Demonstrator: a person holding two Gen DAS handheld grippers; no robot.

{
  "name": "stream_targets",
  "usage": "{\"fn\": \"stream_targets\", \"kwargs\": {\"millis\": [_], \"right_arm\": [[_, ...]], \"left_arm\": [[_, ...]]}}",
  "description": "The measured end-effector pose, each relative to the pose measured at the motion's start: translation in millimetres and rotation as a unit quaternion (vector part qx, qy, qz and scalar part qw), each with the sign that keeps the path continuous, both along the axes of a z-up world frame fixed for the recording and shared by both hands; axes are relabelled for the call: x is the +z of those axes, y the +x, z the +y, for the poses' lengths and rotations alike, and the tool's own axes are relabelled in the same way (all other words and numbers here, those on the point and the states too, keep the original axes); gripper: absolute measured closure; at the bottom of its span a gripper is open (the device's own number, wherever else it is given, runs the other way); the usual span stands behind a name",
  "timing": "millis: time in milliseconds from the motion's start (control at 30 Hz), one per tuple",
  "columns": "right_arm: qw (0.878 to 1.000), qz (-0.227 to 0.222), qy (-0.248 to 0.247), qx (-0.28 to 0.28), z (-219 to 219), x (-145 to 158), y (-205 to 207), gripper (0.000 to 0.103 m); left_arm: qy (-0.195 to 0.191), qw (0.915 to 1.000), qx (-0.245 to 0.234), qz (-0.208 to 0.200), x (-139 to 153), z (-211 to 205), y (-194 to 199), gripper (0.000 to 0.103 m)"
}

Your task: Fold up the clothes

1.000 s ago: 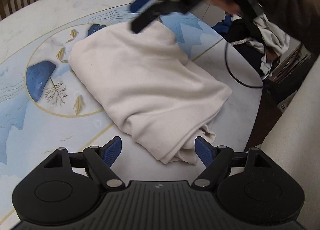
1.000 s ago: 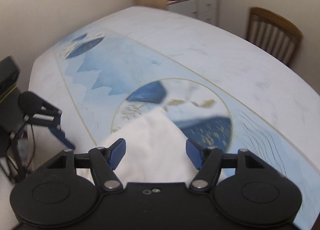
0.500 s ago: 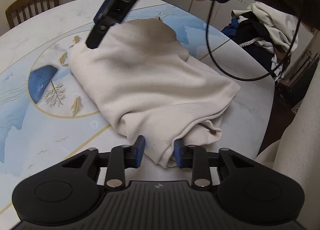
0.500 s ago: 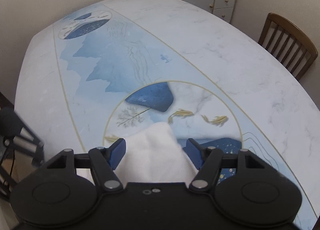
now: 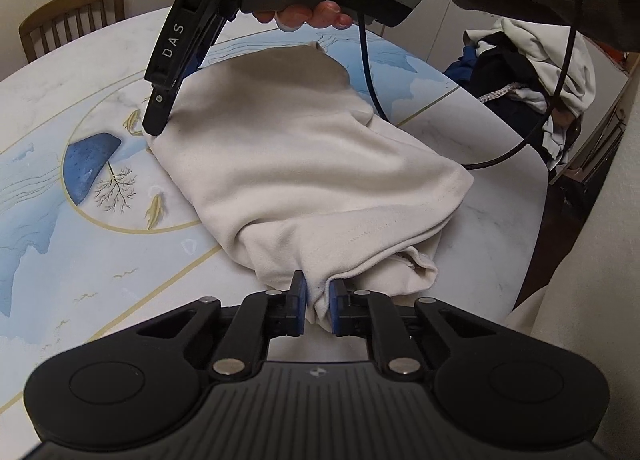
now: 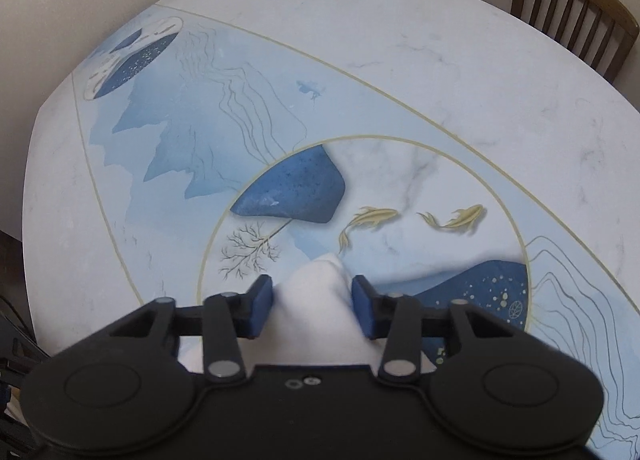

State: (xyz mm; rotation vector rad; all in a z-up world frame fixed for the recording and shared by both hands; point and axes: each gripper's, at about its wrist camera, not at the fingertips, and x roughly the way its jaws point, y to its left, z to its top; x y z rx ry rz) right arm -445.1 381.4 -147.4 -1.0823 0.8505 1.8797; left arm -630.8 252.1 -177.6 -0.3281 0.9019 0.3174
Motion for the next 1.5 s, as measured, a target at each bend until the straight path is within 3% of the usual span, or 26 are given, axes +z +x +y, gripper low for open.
{"fn": "stream_targets", "kwargs": {"millis": [200, 233, 333, 500, 700, 767, 833, 867, 900, 933, 1200, 1400, 1500], "right_arm": [[1.000, -0.030, 0.009, 0.002, 10.7, 0.2, -5.7, 0.000], [0.999, -0.031, 0.011, -0.011, 15.7, -1.2, -2.6, 0.000], [0.999, -0.019, 0.003, -0.032, 25.6, -7.3, 7.1, 0.000], [0.999, 0.012, 0.011, -0.030, 9.2, 18.6, 26.5, 0.000], [0.997, 0.017, 0.070, -0.034, -64.1, 69.6, 62.0, 0.000], [0.996, 0.019, 0.076, -0.031, -92.7, 73.6, 65.8, 0.000], [0.997, 0.013, 0.066, -0.031, -117.1, 68.0, 64.3, 0.000], [0.998, 0.013, 0.053, -0.035, -127.2, 61.4, 62.3, 0.000], [0.998, 0.015, 0.040, -0.042, -134.6, 53.8, 60.8, 0.000], [0.998, 0.017, 0.028, -0.049, -142.0, 46.1, 59.4, 0.000], [0.989, 0.048, -0.021, -0.141, -161.8, 5.1, 60.2, 0.000], [0.979, 0.066, -0.017, -0.191, -165.2, -2.1, 67.9, 0.000], [0.973, 0.063, -0.012, -0.224, -181.7, 0.1, 87.7, 0.000]], "left_arm": [[0.007, 0.9998, -0.016, 0.000, 4.4, -9.7, -6.4, 0.097], [-0.008, 0.9996, -0.028, 0.002, 2.2, -12.5, -5.8, 0.103], [-0.028, 0.9985, -0.044, 0.018, -6.0, -23.6, -3.3, 0.103], [0.003, 0.9992, 0.029, 0.026, 0.5, -4.8, -19.5, 0.101], [0.055, 0.9962, 0.052, 0.043, 21.0, 25.2, -28.5, 0.095], [0.061, 0.9962, 0.054, 0.033, 29.5, 39.0, -23.2, 0.085], [0.070, 0.9962, 0.049, 0.016, 37.6, 52.6, -10.7, 0.063], [0.078, 0.9959, 0.046, 0.006, 41.5, 58.8, -2.8, 0.038], [0.088, 0.9952, 0.041, -0.007, 44.5, 63.4, 5.0, 0.028], [0.096, 0.9946, 0.033, -0.023, 47.2, 67.2, 14.3, 0.025], [0.059, 0.9978, -0.003, -0.031, 39.2, 104.3, 110.8, 0.025], [0.086, 0.9962, -0.002, 0.013, 11.3, 112.7, 146.1, 0.025], [0.081, 0.9966, 0.005, 0.012, 9.9, 116.5, 147.1, 0.025]]}}
